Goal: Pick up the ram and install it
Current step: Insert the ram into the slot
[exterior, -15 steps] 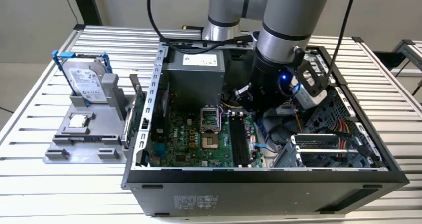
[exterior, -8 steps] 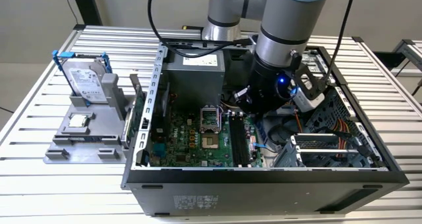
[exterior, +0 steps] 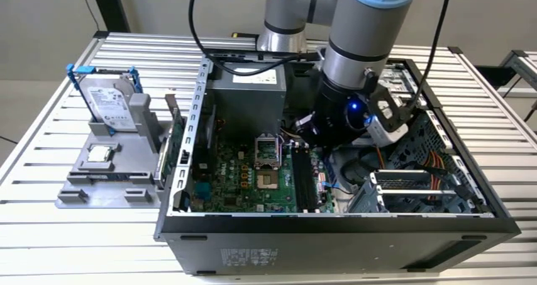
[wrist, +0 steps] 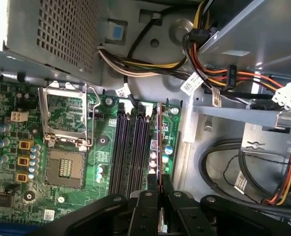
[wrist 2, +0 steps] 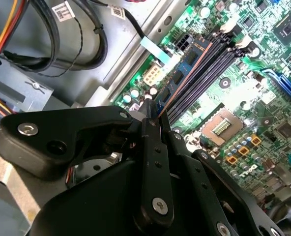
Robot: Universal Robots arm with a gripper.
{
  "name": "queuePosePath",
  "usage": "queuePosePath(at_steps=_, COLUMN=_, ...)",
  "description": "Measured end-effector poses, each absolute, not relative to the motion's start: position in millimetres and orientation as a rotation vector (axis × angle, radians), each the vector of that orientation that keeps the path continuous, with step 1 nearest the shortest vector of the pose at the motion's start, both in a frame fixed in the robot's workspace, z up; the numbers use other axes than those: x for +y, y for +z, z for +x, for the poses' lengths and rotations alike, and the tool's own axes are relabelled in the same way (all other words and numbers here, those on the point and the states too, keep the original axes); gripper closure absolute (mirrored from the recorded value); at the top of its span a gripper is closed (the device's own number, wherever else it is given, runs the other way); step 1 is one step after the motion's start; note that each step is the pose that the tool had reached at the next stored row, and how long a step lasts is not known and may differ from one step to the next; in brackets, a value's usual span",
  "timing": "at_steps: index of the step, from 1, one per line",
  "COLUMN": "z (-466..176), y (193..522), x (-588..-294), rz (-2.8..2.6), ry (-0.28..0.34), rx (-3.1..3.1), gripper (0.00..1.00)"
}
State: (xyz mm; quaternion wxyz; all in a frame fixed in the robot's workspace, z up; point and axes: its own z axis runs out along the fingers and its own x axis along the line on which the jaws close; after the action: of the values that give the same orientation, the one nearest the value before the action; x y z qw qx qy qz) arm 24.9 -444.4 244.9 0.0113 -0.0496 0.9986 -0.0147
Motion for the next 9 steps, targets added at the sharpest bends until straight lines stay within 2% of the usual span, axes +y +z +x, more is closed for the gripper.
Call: queuePosePath(at_steps=9, z=21.6, y=241.2, x=-445.9, rz=-0.099, ry=-0.046, rx=3.117, gripper=1.0)
